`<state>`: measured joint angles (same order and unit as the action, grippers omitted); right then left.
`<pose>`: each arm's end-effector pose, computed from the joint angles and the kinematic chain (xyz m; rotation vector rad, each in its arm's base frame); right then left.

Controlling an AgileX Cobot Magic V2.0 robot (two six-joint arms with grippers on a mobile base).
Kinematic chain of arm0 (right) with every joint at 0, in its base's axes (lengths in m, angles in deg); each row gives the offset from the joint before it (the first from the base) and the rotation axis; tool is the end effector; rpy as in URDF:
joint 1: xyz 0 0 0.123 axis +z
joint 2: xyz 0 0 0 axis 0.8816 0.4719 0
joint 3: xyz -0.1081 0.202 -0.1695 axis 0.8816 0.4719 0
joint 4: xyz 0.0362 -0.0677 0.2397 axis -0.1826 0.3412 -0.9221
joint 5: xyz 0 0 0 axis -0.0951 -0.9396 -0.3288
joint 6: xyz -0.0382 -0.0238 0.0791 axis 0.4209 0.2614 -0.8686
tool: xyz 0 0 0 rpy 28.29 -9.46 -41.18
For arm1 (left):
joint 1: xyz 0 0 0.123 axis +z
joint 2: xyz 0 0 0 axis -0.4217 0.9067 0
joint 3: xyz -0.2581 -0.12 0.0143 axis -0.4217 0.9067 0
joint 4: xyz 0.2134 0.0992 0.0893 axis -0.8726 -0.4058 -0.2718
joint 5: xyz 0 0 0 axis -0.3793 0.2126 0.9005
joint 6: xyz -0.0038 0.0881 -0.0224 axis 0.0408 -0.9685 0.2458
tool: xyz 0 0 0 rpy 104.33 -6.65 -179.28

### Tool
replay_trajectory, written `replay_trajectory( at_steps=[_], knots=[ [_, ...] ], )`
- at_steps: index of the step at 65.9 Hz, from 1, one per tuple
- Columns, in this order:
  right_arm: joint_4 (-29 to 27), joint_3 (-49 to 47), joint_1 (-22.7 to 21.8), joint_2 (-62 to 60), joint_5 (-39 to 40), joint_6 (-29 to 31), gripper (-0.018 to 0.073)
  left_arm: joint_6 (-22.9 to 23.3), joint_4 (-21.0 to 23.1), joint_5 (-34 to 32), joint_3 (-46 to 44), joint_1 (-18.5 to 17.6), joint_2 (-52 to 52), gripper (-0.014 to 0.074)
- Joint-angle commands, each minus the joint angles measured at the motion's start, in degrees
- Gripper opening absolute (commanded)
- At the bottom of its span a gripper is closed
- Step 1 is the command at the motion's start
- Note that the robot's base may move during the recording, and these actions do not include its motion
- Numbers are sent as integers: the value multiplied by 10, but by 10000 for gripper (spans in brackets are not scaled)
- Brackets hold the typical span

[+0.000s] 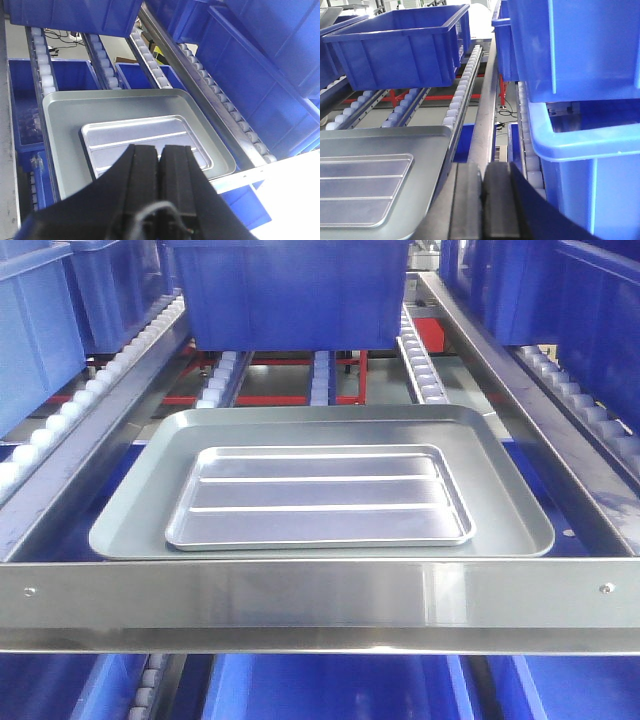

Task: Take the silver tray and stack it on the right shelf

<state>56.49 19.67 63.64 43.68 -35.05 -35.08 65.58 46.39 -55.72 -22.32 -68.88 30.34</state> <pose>0.0566 0.0018 0.2044 0.0775 1.4931 0.1337 0.0768 -0.0593 0.3215 0.3535 1.7246 -0.6580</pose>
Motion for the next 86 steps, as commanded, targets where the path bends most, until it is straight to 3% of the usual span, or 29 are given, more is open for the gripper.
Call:
replay_trajectory(
  at_steps=[1, 11, 15, 20, 26, 31, 39, 45, 55, 60, 70, 79, 86],
  knots=[
    [6, 0, -5, -11, 48, 3, 59, -1, -7, -44, -13, -4, 2, -91],
    [6, 0, -5, -11, 48, 3, 59, -1, -6, -42, 3, -4, -11, -91],
    [6, 0, -5, -11, 48, 3, 59, -18, 20, -42, 13, 1, -32, -91],
    [6, 0, -5, -11, 48, 3, 59, -113, 93, -54, 39, 30, -68, -91],
    [6, 0, -5, -11, 48, 3, 59, -246, 202, -79, 87, 96, -120, -91],
    [6, 0, -5, -11, 48, 3, 59, -307, 240, -117, 137, 163, -163, -91],
    [6, 0, -5, -11, 48, 3, 59, -310, 240, -217, 241, 259, -217, -91],
    [6, 0, -5, -11, 48, 3, 59, -309, 240, -280, 298, 306, -243, -91],
    [6, 0, -5, -11, 48, 3, 59, -302, 234, -248, 313, 360, -265, -91],
    [6, 0, -5, -11, 48, 3, 59, -302, 230, -245, 313, 375, -268, -91],
    [6, 0, -5, -11, 48, 3, 59, -302, 204, -245, 314, 371, -268, -91],
    [6, 0, -5, -11, 48, 3, 59, -351, 220, -245, 314, 369, -268, -91],
    [6, 0, -5, -11, 48, 3, 59, -355, 230, -245, 314, 369, -268, -91]
  ],
)
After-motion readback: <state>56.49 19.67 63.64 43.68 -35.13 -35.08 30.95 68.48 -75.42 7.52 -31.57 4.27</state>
